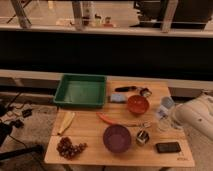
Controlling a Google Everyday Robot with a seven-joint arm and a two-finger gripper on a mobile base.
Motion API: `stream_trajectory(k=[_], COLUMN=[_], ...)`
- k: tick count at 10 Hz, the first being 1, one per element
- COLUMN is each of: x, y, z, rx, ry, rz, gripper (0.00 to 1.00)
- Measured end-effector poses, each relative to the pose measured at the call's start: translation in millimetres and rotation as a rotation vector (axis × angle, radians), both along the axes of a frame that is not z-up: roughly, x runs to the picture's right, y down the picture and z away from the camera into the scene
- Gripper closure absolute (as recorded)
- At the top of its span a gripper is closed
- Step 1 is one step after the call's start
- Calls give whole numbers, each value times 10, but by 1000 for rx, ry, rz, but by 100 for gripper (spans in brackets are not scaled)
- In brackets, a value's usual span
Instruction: Place towel in paper cup
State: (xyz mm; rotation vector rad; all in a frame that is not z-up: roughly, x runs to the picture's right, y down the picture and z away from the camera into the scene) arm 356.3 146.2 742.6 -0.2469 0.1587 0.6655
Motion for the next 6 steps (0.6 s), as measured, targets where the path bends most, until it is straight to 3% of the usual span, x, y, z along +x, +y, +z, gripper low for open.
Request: stream_trajectory(k=[3,6], x=[1,3], y=[1,3], z=[1,0], rx=[0,0], ry=[0,0], rz=[0,0], gripper=[93,61])
